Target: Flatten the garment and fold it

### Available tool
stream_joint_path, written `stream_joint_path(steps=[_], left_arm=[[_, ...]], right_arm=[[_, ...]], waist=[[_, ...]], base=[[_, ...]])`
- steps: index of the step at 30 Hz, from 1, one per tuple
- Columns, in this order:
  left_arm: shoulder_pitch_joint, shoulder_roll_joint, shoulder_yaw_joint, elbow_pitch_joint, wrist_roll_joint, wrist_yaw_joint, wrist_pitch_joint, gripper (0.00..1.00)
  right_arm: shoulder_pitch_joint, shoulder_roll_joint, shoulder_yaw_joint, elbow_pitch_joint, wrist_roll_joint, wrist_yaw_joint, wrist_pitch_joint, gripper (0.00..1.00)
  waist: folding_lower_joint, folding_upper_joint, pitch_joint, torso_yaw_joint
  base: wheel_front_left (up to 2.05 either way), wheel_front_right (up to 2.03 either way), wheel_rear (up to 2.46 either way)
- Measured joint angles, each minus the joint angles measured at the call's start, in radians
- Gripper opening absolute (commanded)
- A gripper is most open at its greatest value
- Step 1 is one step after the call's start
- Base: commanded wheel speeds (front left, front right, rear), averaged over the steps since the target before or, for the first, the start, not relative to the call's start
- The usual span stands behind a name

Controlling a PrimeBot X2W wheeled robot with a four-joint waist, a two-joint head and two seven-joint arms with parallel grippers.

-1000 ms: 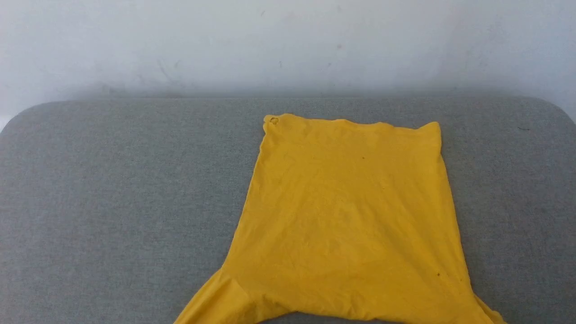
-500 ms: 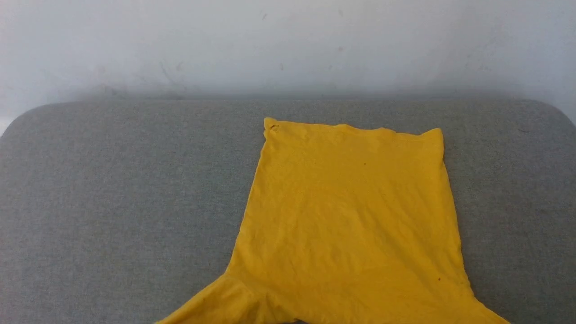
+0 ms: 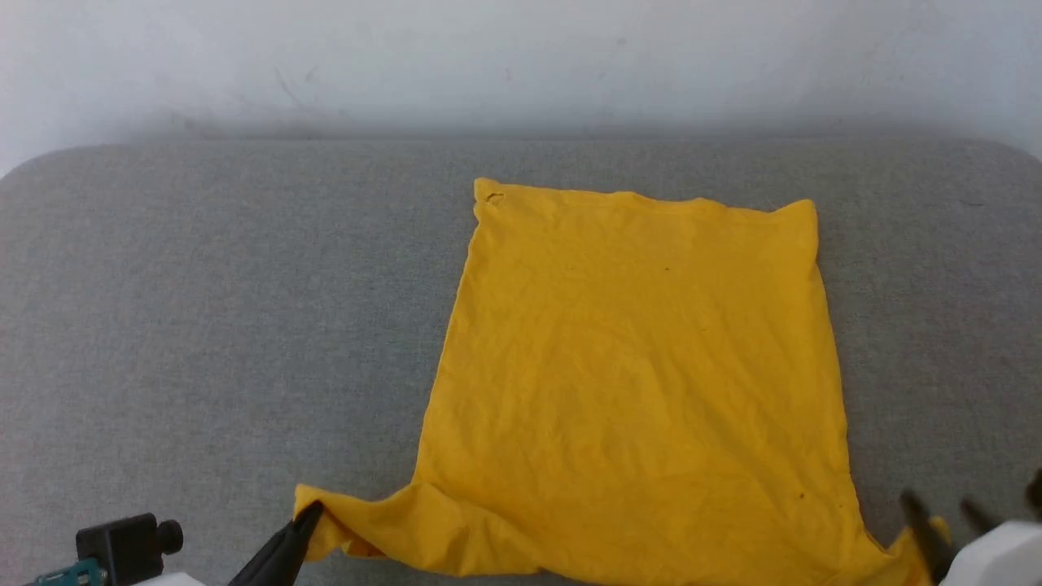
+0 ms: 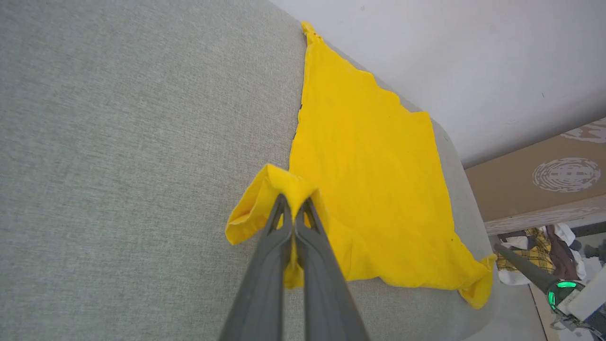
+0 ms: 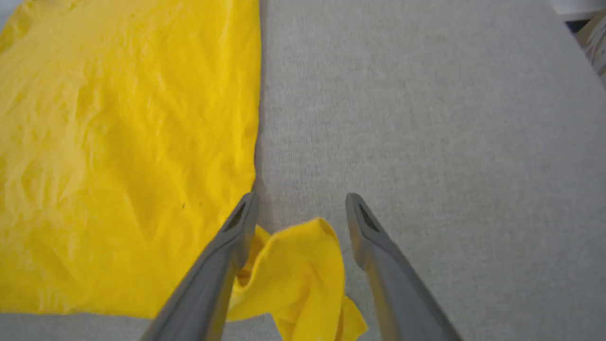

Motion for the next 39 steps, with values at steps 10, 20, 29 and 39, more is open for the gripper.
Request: stream_joint_path(steps=[10,20,29,39], left_arm=[[-0.008,-0.008,0.001,0.006,0.013,-0.028,-0.053,0.00],[-0.088,0.009,-0.008,-0.002,0.027,-0.062,-0.056,0.00],[-0.179,0.015,-0.034,0.013,0.026,-0.089,-0.060,0.00],[-0.249,0.018,-0.056,0.060,0.024,-0.114,-0.079,0.00]], right_arm=[[-0.300,-0.012,-0.022,-0.208,-0.067,0.000,-0.059,1.00],[-0.679,-0.055,0.007,-0.019,-0.154,0.000,0.090,1.00],[-0.875,-0.067,-0.044,0.191,-0.246,0.000,0.154,1.00],[-0.943,-0.045,-0.059,0.298,-0.281,0.000,0.175,1.00]], waist=[[0.0000,0.0000,0.049,-0.003],[0.0000,0.0000,0.160,0.002],[0.0000,0.0000,0.280,0.030],[0.0000,0.0000,0.395,0.062]], base=[[0.00,0.00,0.00],[0.00,0.00,0.00],[0.00,0.00,0.00],[0.00,0.00,0.00]])
